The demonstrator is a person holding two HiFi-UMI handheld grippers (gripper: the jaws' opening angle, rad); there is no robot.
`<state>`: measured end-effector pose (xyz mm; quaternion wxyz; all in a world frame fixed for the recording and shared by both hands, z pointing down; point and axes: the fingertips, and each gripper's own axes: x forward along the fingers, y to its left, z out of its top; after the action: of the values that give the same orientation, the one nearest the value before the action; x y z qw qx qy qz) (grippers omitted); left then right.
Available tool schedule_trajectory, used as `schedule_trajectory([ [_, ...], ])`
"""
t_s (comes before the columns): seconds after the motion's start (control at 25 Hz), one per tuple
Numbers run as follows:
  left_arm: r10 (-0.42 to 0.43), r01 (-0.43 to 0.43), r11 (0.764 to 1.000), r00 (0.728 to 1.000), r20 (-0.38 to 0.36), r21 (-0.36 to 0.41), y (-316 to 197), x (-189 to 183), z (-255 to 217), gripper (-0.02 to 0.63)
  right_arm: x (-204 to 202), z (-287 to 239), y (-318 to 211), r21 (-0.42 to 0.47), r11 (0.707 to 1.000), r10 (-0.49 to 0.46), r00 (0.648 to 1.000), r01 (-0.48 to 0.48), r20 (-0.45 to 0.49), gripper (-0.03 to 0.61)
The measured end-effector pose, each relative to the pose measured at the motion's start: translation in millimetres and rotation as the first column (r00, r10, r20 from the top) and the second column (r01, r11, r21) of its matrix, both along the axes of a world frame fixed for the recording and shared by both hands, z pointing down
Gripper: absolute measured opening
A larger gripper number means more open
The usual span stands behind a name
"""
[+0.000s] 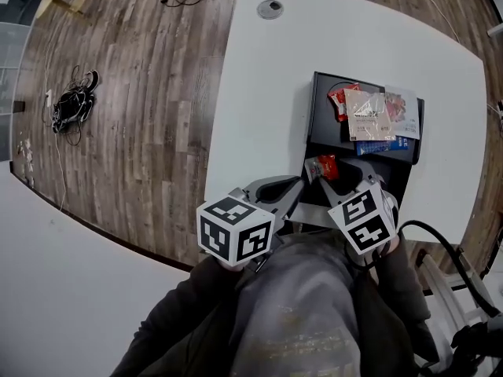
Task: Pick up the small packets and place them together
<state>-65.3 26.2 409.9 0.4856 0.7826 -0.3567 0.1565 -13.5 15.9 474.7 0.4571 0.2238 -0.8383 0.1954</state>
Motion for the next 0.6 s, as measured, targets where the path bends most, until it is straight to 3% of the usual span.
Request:
schedule_trajectory([
  [0.08,-0.006,0.006,1.0,1.0,-0.001,-0.004,0.7,-1.3,1.9,-0.008,-0.7,5.2,4.2,0.001,0.999,-0.034,0.999,0.034,-0.027,0.203],
  [0.32,-0.004,0.004,1.0,1.0,-0.015,-0.01,4.9,2.3,1.6,-0.008,1.1,9.5,3.7,0.045,0.996,-0.071,0.993,0.076,-0.098,0.199],
  [0.48,-0.008,0.008,1.0,1.0,-0.013,-0.003,5.3,0.5,-0.4,-0.008,0.7,8.3,5.2,0.058,0.995,-0.076,0.992,0.082,-0.105,0.156],
  [0.6,-0.011,0.011,1.0,1.0,-0.012,-0.001,6.6,-0.8,-1.4,-0.008,-0.8,6.4,7.5,0.076,0.993,-0.086,0.99,0.095,-0.113,0.078],
])
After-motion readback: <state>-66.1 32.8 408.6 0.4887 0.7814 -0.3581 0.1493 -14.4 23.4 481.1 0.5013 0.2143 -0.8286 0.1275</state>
